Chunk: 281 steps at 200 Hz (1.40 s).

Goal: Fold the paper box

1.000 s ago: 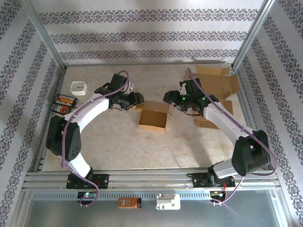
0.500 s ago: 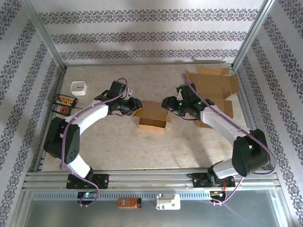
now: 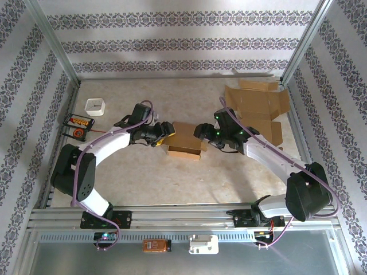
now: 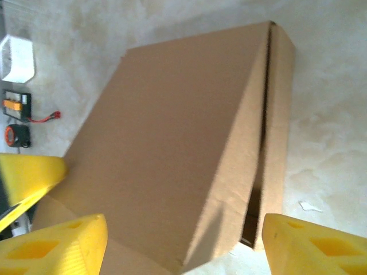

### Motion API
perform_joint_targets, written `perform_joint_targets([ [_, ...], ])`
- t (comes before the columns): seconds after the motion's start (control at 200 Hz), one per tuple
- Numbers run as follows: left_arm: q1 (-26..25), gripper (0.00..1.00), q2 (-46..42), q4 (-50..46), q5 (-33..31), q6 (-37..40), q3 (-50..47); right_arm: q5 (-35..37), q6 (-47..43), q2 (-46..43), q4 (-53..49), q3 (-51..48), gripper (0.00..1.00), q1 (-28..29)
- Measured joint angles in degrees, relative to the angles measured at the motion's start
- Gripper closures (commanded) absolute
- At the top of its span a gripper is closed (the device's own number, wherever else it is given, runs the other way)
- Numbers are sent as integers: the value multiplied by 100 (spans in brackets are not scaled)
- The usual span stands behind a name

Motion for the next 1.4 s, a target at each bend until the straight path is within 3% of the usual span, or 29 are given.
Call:
perform_joint_targets([
  [0.365,-297,50,-153,28,-68,-79,-197,107,140,37,151,-149,47,328],
  [0.475,-380,60,-153,31,-101,-105,-223,175,188,105,173,-236,49,369],
  [0.585,-404,61,-142,85,-125,-153,-286,269,190,133,184,-280,49,463],
  [0.814,-417,55,-70,81,-254,-96,-348,601,114,138,238,-455,46,514],
  [1.029,-415,53,-70,-286,-813,345,-337,874,-33,164,212,-581,43,514],
  [1.259,-415,29,-101,-396,-925,579,-251,1012,-227,72,39,-481,32,514],
  [1.404,-415,21,-125,-549,-1086,778,44,1021,-361,-63,37,-286,23,514],
])
